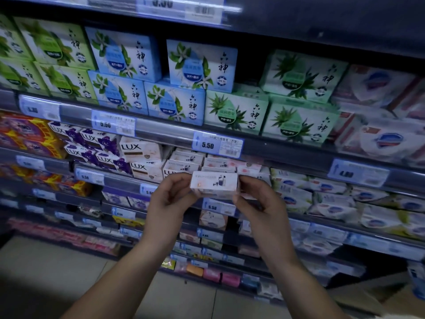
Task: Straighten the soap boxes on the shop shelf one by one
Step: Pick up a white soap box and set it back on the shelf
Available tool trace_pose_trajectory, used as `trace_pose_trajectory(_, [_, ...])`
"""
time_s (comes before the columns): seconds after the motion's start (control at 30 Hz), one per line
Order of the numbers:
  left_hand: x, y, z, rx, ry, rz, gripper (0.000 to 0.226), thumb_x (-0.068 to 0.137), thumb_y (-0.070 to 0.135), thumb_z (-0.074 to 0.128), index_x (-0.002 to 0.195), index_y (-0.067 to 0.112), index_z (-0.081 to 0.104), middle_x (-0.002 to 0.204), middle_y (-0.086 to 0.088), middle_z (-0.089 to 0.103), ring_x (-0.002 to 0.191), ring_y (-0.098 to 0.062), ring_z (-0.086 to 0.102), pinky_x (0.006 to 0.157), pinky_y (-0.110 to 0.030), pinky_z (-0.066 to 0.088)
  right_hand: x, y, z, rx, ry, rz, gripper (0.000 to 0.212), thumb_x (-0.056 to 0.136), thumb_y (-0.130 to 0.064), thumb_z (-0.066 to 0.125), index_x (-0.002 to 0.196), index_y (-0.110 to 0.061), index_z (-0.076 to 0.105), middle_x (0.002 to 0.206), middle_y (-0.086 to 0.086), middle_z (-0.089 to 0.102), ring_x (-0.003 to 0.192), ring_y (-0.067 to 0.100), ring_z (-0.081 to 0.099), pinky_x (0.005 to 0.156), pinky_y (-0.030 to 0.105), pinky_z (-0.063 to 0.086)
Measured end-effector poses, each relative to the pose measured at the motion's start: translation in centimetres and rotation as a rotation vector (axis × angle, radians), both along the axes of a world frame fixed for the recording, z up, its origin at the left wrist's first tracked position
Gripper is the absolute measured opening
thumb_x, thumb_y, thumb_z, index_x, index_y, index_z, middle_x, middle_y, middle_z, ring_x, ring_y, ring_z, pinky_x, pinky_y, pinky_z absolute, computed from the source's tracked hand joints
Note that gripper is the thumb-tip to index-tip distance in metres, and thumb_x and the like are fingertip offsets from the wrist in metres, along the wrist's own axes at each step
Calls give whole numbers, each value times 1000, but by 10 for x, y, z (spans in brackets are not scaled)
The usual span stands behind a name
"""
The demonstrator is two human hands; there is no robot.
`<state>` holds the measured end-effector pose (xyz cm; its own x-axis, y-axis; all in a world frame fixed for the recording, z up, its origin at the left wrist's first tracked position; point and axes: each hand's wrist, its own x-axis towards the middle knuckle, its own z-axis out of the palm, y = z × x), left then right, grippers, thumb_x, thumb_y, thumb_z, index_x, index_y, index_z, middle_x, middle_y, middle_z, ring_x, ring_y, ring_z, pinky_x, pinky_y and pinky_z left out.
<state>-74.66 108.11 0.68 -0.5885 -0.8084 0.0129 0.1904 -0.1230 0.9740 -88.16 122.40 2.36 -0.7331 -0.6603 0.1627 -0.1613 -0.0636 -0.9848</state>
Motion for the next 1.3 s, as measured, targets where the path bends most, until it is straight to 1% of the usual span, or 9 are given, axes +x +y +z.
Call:
trace_pose_trajectory(0.07, [-2, 3, 1, 23, -13, 30, 23, 92, 11, 71, 108, 27, 72, 106, -4, 76, 102, -17, 73, 83, -24, 57, -2, 2, 1, -6, -34, 26, 30, 90, -27, 74, 118, -36, 71, 115, -17, 74, 106, 1, 69, 89, 19, 56])
trace_pose_trajectory(0.17, [-5, 10, 2, 120, 8, 36, 21, 95, 12, 67, 101, 31, 75, 87, 2, 77, 89, -12, 76, 75, -20, 58, -3, 3, 2, 10, -5, 35, 36, 87, -25, 78, 120, -37, 71, 113, -15, 74, 103, 3, 70, 86, 20, 58])
trace_pose_trajectory(0.4, [-6, 11, 4, 194, 4, 57, 28, 98, 9, 63, 98, 34, 76, 91, -1, 77, 91, -16, 76, 74, -20, 59, -2, -3, -3, 3, 60, 37, 44, 82, -22, 81, 116, -45, 69, 112, -15, 72, 102, 3, 68, 79, 17, 56])
trace_pose_trajectory(0.6, [6, 1, 10, -145, -30, -21, 48, 83, 7, 81, 123, 31, 68, 109, 1, 71, 102, -17, 71, 81, -23, 58, 4, -14, -18, 28, -183, 31, 25, 96, -22, 67, 115, -38, 73, 115, -13, 76, 107, 8, 71, 88, 24, 59])
trace_pose_trajectory(0.83, [8, -10, 8, -209, -54, -23, 80, 69, 15, 90, 134, 36, 47, 103, 9, 68, 98, -11, 66, 81, -23, 53, 19, -35, -24, 43, -338, 23, 38, 100, -7, 60, 98, -40, 78, 109, -7, 78, 102, 12, 74, 83, 21, 59])
trace_pose_trajectory(1.0, [15, -24, 5, -195, -87, 14, 56, 75, 17, 88, 119, 28, 56, 105, 5, 72, 103, -15, 68, 83, -33, 58, 21, -43, -24, 45, -278, -44, 30, 97, -14, 66, 102, -42, 75, 109, -11, 77, 103, 9, 73, 82, 24, 59])
trace_pose_trajectory(1.1, [19, -34, -1, -211, -168, 91, 26, 84, 13, 82, 101, 27, 68, 101, 10, 73, 102, -6, 68, 80, -19, 57, 24, -49, -24, 74, -176, -86, 25, 97, -17, 67, 111, -37, 72, 113, -14, 75, 107, 6, 70, 94, 35, 57])
trace_pose_trajectory(1.2, [21, -45, -6, -221, -208, 152, 17, 89, 12, 78, 99, 23, 71, 96, 8, 74, 99, -5, 69, 74, -8, 50, 30, -62, -17, 84, -90, -58, 32, 96, -20, 67, 117, -44, 68, 117, -22, 72, 112, -3, 65, 94, 27, 52])
trace_pose_trajectory(1.3, [16, -61, -3, -252, -237, 195, 17, 92, 10, 74, 106, 20, 72, 99, 4, 75, 98, -7, 69, 77, -10, 52, 34, -77, -9, 116, -41, -28, 42, 96, -14, 66, 129, -40, 64, 124, -22, 67, 115, -12, 58, 93, 18, 49])
